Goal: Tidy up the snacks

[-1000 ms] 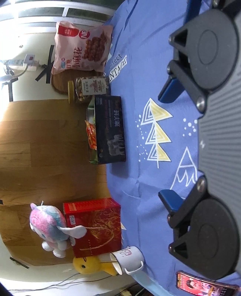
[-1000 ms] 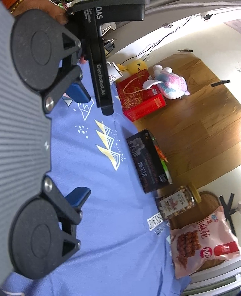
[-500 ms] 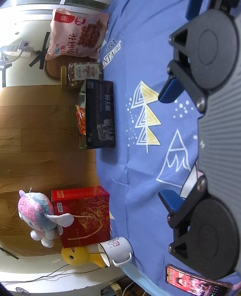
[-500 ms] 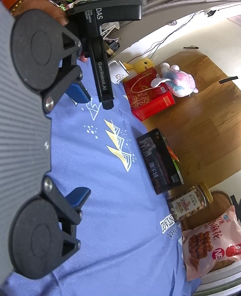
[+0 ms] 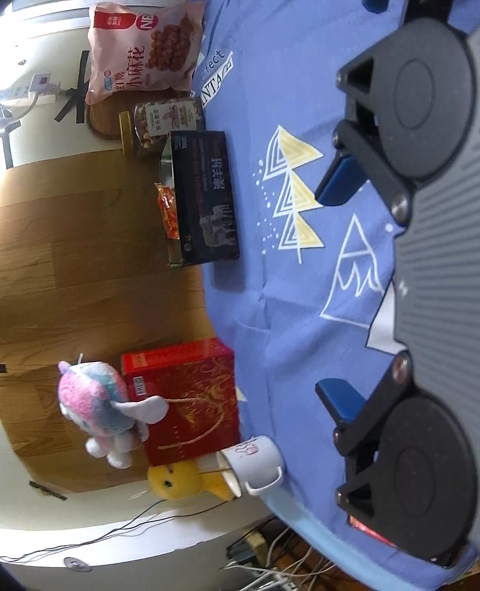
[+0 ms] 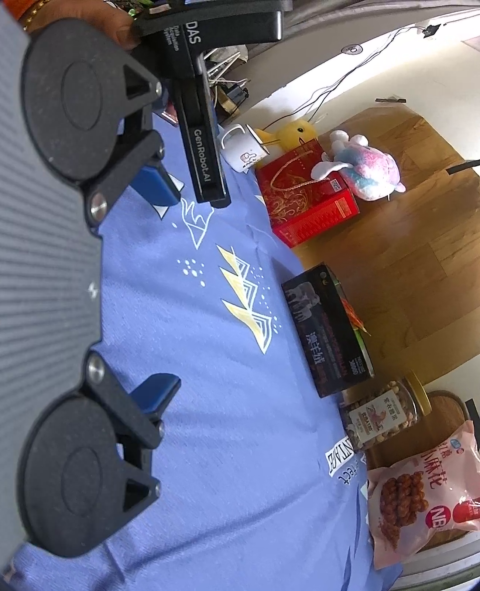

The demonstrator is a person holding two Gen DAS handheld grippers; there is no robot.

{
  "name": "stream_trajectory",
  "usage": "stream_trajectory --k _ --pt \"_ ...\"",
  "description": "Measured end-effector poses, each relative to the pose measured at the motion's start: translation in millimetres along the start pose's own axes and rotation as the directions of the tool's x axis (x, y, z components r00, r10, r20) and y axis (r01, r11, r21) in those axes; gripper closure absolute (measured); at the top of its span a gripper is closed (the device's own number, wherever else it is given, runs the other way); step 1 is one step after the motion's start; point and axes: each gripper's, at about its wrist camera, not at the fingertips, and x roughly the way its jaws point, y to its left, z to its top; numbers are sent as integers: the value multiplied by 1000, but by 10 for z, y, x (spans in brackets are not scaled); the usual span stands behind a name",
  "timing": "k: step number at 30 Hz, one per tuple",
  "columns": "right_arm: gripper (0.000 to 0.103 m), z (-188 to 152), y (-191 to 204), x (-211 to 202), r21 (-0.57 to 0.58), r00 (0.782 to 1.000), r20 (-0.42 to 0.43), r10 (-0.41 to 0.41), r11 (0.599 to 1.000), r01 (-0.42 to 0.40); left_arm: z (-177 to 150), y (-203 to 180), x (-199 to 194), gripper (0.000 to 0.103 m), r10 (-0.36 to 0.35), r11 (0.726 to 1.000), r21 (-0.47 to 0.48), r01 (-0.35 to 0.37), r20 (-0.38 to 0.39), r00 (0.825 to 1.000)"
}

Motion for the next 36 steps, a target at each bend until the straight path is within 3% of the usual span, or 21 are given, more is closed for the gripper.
stream_trajectory --k 7,36 --pt "4 2 9 -1 -1 1000 -1 0 1000 0 5 49 -60 0 -18 1000 -17 18 11 1000" --pt "4 -21 -110 -171 105 984 136 -114 989 101 -58 -81 27 0 -101 995 -6 101 -102 990"
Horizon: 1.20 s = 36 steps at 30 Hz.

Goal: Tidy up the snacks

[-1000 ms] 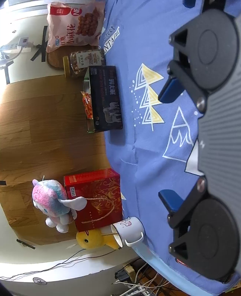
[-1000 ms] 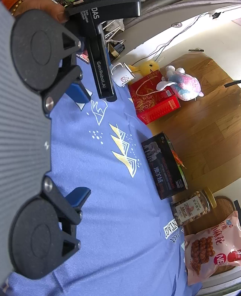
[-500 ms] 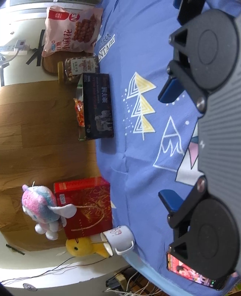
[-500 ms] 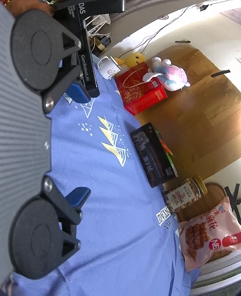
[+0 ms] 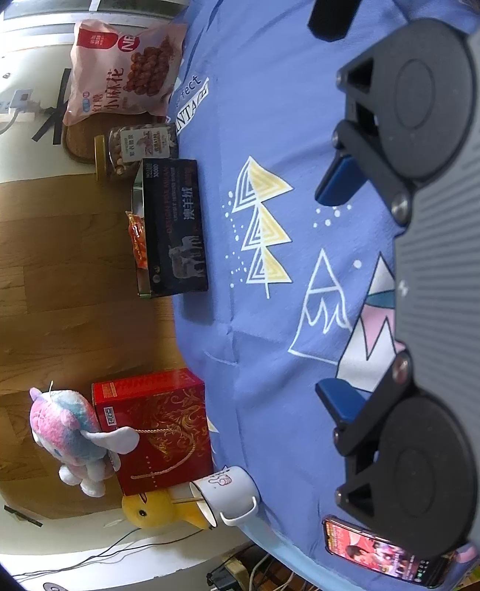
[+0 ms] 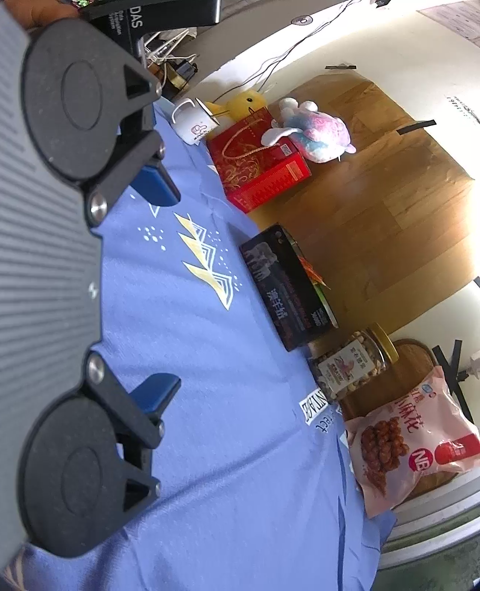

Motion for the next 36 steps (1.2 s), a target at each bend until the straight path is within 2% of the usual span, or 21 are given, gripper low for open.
stream_trajectory --k 9,18,24,36 --pt "4 -8 -42 -3 11 1000 5 -3 1000 3 -10 -35 -13 0 21 999 31 -22 22 1000" --pt "4 -6 -80 10 24 1000 4 -2 1000 2 -24 -55 24 0 42 998 44 -42 6 999" --pt "4 -23 -98 27 30 1000 -6 5 1000 -5 -25 -73 -28 0 16 999 51 -17 26 1000" --pt "4 -28 -137 18 45 1000 -4 8 999 -8 -38 -183 -8 0 -19 997 74 20 -17 1000"
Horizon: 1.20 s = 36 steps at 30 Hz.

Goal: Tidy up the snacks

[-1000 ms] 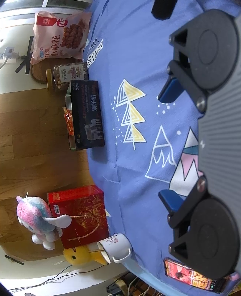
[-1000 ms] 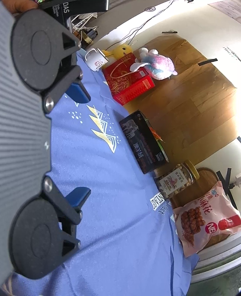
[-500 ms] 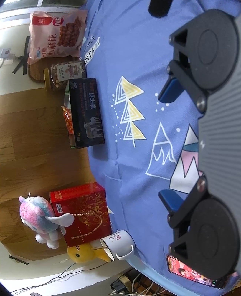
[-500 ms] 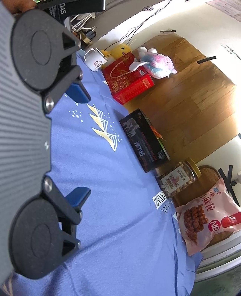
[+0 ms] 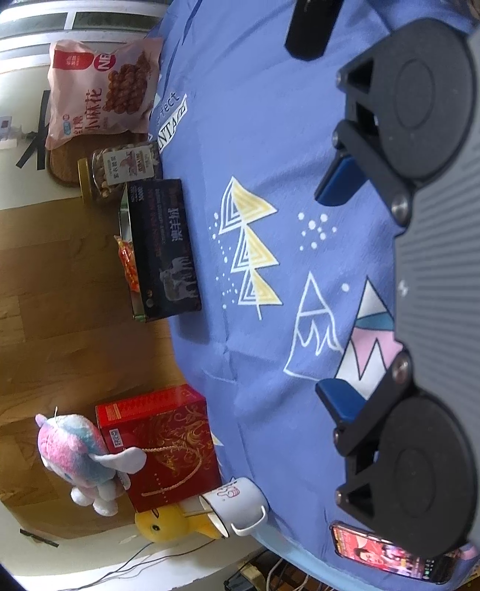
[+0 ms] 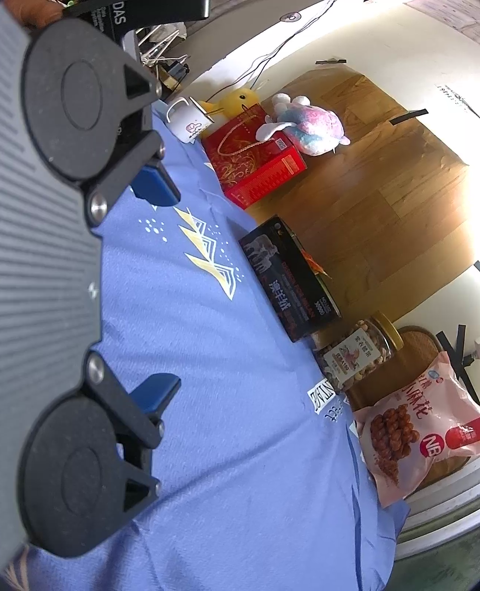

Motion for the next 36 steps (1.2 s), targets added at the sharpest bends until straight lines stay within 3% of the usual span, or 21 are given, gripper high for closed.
stream_trajectory --k 36 --pt "4 7 -15 -5 0 1000 3 1 1000 -1 3 -55 -2 0 -58 998 -11 57 -38 998"
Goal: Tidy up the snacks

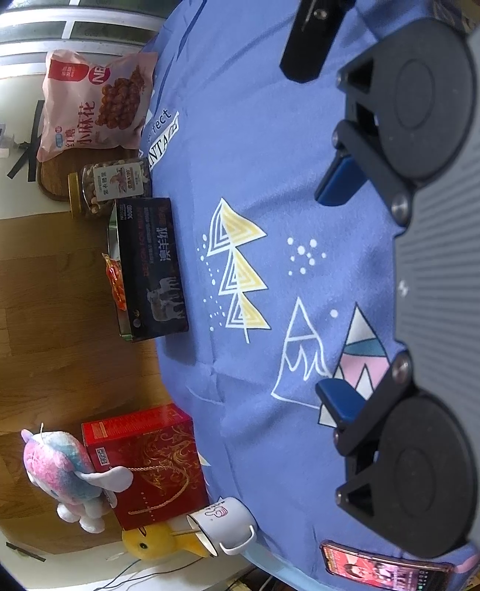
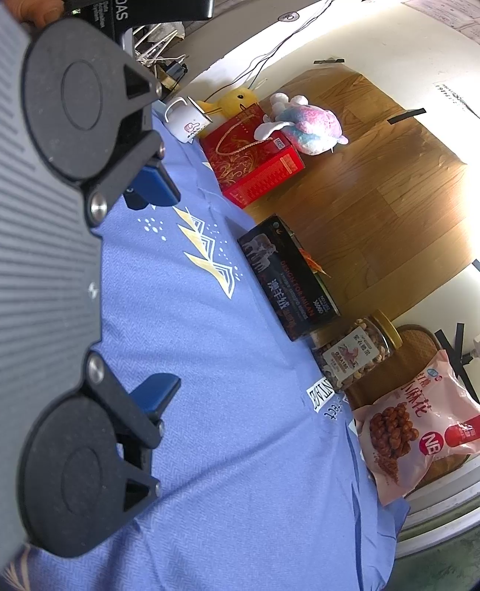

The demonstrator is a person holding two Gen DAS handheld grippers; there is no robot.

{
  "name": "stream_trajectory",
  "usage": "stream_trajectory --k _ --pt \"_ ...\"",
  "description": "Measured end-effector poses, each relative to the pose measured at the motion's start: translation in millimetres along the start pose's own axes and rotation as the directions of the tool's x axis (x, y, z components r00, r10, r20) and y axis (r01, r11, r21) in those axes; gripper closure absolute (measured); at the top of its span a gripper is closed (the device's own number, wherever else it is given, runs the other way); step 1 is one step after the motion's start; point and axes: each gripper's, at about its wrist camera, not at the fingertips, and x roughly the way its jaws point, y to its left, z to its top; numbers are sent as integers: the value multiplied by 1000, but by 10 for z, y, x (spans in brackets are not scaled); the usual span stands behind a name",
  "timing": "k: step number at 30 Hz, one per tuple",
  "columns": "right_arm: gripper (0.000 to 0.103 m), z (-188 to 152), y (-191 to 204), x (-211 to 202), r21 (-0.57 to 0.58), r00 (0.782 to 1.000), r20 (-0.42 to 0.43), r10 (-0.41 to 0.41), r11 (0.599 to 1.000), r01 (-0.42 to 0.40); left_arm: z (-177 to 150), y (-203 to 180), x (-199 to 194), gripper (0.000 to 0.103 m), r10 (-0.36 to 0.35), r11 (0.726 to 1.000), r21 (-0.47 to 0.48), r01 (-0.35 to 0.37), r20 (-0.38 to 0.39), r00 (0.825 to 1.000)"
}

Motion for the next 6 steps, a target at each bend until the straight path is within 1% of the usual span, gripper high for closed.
stream_trajectory --k 6 --pt "4 9 -6 -19 -1 1000 4 0 1000 0 29 7 -53 0 0 1000 -2 0 34 999"
